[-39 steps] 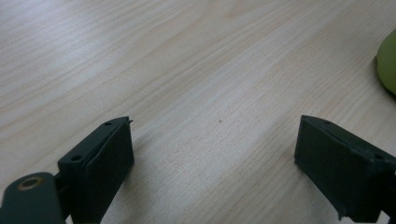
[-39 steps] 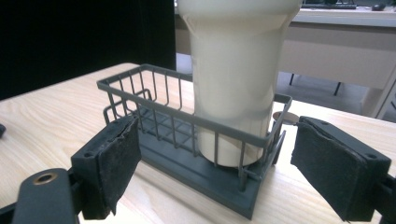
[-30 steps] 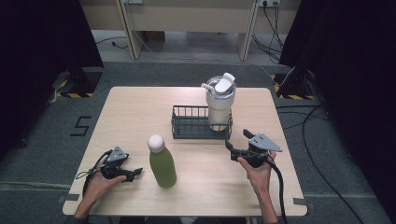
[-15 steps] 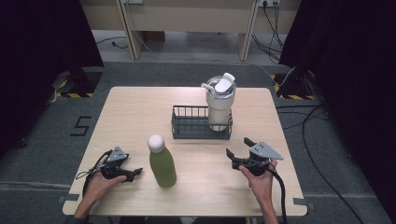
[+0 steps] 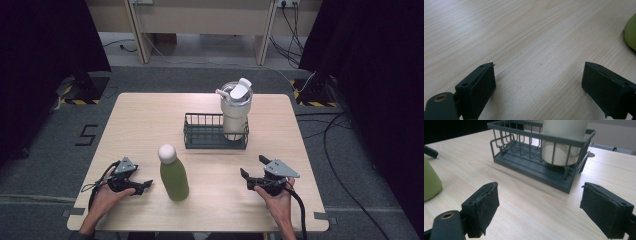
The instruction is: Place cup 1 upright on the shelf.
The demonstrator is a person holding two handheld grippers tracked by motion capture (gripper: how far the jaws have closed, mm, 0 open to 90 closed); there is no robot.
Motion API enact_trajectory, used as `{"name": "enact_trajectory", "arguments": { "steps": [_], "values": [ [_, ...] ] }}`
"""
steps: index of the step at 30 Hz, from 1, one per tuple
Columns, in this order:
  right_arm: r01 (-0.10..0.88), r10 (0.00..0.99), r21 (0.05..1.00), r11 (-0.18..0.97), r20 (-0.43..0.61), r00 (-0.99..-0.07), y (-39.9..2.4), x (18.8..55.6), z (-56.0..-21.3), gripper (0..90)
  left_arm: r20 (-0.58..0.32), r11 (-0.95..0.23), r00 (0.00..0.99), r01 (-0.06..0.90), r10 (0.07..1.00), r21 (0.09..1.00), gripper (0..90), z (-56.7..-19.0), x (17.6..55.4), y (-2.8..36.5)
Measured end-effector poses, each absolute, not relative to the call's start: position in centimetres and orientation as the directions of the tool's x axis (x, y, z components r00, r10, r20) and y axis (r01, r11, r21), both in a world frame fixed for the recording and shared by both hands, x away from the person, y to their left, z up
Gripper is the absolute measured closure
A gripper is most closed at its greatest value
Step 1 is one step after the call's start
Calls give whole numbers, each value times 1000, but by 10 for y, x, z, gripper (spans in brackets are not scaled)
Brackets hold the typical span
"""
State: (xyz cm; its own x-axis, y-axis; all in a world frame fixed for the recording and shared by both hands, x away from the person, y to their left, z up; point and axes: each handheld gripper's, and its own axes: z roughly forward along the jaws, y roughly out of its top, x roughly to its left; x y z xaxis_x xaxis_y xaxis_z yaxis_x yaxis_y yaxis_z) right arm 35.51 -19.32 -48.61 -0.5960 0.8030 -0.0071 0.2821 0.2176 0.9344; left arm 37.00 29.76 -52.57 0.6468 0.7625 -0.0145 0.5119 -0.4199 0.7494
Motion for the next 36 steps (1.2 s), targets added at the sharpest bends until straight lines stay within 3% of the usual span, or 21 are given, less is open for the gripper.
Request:
{"name": "enact_trajectory", "arguments": {
  "steps": [36],
  "values": [
    [394,806,875,283,7,-592,-208,322,-508,151,-13,-421,647,511,762,749,110,-526,370,298]
  ]
}}
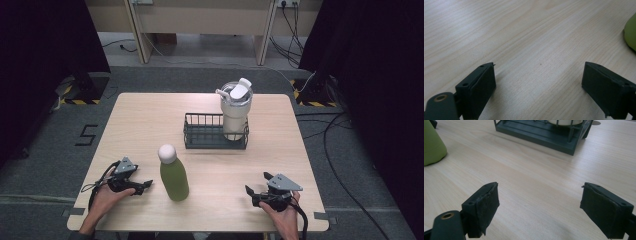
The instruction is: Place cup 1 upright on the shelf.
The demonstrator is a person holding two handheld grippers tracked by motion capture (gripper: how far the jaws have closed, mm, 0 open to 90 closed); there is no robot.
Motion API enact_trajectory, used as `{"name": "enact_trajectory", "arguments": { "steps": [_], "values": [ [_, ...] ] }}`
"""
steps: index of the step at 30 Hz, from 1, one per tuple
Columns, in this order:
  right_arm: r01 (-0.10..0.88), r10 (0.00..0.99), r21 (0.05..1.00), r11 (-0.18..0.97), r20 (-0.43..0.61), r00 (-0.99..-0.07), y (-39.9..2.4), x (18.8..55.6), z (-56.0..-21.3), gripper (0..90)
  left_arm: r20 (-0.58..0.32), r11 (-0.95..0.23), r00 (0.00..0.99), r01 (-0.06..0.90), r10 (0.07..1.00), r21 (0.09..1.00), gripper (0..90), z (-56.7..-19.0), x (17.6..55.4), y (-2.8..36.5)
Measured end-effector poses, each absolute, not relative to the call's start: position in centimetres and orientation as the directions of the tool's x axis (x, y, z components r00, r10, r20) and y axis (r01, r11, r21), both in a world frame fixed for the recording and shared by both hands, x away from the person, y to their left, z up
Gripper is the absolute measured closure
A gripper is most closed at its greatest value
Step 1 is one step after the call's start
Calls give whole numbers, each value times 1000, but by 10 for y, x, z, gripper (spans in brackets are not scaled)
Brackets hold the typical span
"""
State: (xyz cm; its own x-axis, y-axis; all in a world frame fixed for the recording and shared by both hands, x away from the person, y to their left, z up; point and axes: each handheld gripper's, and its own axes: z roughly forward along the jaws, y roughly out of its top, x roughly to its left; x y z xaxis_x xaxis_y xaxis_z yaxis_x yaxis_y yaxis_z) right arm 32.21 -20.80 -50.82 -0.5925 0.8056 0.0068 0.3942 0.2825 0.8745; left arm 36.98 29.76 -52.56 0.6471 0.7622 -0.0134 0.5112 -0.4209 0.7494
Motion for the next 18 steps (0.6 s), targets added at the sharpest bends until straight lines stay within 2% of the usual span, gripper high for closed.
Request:
{"name": "enact_trajectory", "arguments": {
  "steps": [18],
  "values": [
    [457,803,829,323,16,-595,-211,315,-514,152,-13,-421,647,511,762,749,111,-526,370,298]
  ]
}}
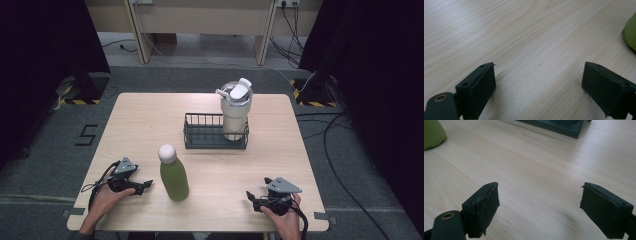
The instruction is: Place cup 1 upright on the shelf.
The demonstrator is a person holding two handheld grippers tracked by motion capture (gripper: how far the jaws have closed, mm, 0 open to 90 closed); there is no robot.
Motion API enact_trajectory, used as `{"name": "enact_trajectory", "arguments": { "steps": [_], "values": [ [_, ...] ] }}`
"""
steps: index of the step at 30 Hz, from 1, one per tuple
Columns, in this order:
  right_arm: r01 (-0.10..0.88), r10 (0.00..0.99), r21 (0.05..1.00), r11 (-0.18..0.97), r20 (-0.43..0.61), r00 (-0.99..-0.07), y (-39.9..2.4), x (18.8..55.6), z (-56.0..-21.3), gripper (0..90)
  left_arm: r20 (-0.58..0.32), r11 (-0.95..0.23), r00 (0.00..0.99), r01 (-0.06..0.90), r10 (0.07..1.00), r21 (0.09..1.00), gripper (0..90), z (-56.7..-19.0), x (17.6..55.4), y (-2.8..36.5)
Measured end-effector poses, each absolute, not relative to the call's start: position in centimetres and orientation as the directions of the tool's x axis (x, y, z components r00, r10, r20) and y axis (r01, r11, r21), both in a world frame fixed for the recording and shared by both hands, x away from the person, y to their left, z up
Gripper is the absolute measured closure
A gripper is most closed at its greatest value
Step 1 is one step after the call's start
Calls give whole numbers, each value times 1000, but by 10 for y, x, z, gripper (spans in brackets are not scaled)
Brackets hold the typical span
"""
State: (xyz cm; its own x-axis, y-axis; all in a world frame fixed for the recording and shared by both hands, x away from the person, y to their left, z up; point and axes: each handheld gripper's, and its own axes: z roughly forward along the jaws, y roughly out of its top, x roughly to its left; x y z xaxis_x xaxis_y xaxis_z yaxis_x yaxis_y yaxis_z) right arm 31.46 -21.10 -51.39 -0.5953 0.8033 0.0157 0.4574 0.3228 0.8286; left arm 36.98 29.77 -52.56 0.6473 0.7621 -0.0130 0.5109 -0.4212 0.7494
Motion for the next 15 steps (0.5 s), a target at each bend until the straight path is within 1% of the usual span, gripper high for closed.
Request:
{"name": "enact_trajectory", "arguments": {
  "steps": [15],
  "values": [
    [500,807,794,346,21,-590,-215,309,-516,152,-13,-421,647,511,762,750,111,-526,370,298]
  ]
}}
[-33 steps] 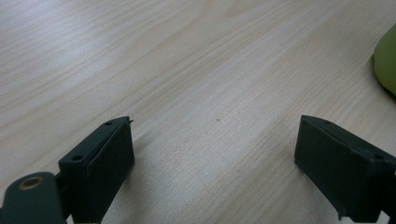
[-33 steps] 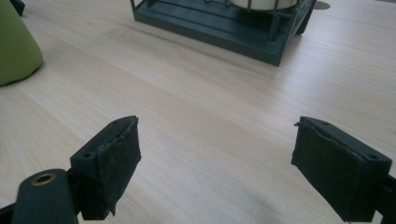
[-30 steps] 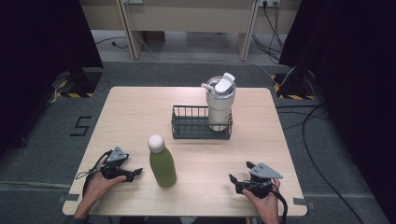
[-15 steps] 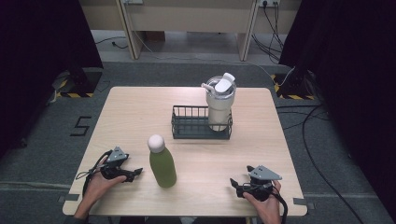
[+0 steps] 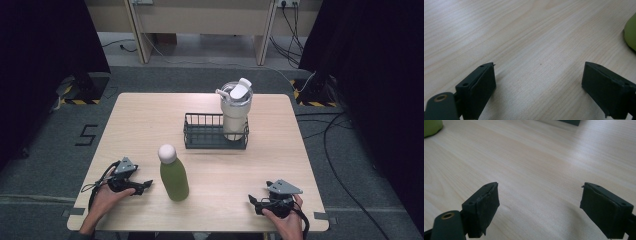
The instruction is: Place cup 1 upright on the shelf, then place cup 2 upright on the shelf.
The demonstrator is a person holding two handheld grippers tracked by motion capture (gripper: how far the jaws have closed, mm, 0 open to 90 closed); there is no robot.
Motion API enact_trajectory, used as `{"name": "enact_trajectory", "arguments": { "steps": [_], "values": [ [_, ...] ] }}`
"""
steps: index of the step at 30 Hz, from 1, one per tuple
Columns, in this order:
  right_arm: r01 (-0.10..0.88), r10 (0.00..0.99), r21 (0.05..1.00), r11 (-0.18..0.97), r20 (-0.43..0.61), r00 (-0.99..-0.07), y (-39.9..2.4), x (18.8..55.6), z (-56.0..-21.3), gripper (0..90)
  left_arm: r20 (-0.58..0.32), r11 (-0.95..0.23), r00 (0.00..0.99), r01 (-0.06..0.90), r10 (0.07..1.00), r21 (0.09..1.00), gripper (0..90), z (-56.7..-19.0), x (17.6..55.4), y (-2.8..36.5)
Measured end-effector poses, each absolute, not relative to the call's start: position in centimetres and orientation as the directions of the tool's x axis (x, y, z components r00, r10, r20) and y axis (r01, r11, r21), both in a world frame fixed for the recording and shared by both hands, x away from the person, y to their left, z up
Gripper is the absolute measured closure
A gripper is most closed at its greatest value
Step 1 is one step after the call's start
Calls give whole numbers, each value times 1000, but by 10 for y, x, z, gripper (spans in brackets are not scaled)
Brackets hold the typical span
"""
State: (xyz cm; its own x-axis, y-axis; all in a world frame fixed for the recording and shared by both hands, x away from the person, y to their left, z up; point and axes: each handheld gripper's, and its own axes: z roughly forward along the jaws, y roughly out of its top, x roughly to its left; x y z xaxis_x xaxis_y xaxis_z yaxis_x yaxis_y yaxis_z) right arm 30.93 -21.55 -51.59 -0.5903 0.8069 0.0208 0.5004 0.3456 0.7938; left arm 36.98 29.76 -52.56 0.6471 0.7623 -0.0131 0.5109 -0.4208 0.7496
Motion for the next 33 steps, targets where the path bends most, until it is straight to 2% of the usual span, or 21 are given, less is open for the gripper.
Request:
{"name": "enact_trajectory", "arguments": {
  "steps": [14,16,19,33],
  "values": [
    [550,801,725,416,-5,-599,-215,305,-519,138,-12,-421,647,511,762,749,111,-526,370,298],
    [549,799,724,417,-5,-601,-215,305,-520,110,-12,-421,647,511,762,749,111,-526,370,298],
    [555,796,715,425,-4,-605,-213,303,-523,3,-12,-421,647,510,763,750,111,-526,370,298],
    [545,793,721,427,-10,-609,-214,302,-523,3,-11,-421,647,510,762,750,112,-526,370,298]
  ]
}}
